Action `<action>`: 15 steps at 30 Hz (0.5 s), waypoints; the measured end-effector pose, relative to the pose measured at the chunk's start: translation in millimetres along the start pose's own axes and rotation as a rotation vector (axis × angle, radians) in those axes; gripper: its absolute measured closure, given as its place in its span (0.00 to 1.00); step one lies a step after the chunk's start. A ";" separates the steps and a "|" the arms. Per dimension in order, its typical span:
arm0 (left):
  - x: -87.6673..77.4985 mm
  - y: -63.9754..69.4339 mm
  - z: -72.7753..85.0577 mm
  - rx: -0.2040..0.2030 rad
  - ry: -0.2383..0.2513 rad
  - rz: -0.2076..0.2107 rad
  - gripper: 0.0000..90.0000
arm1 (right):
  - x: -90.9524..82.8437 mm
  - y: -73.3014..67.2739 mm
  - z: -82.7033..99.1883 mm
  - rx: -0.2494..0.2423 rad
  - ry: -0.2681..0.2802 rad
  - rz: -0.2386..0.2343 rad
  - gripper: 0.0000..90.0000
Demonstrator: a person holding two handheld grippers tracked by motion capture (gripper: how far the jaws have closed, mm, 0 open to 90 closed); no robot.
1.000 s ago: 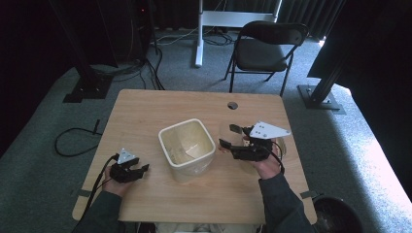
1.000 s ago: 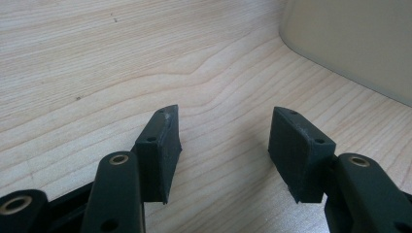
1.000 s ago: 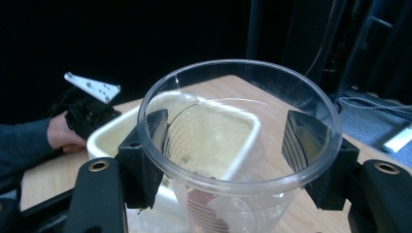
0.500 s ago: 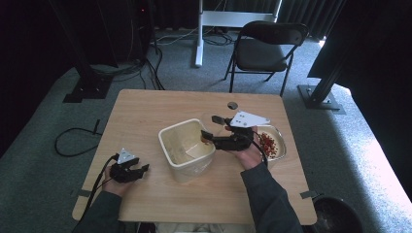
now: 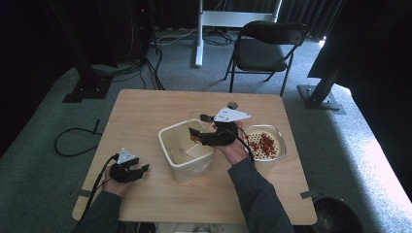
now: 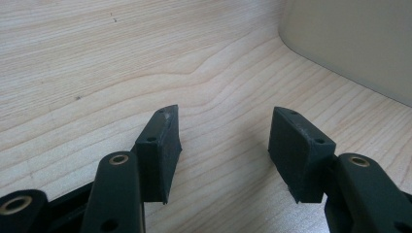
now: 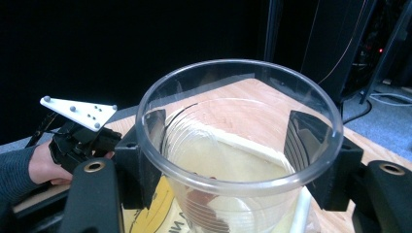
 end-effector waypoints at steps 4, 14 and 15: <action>-0.1 0.0 0.0 0.001 -0.001 0.001 0.51 | 0.1 -2.6 1.5 0.002 0.000 -0.011 0.35; 0.0 0.0 0.0 0.000 -0.001 0.000 0.51 | 0.3 -5.9 2.9 0.070 -0.001 -0.042 0.20; 0.0 0.0 0.0 0.000 -0.001 0.000 0.51 | 0.3 -5.9 2.9 0.070 -0.001 -0.042 0.20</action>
Point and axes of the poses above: each handheld gripper's, and its own axes: x roughly forward along the jaws, z roughly out of its underside, y roughly to its right, the point moved 2 cm from there along x, roughly forward along the jaws, and after that the axes turned 15 degrees about y, right-handed, at the moved point
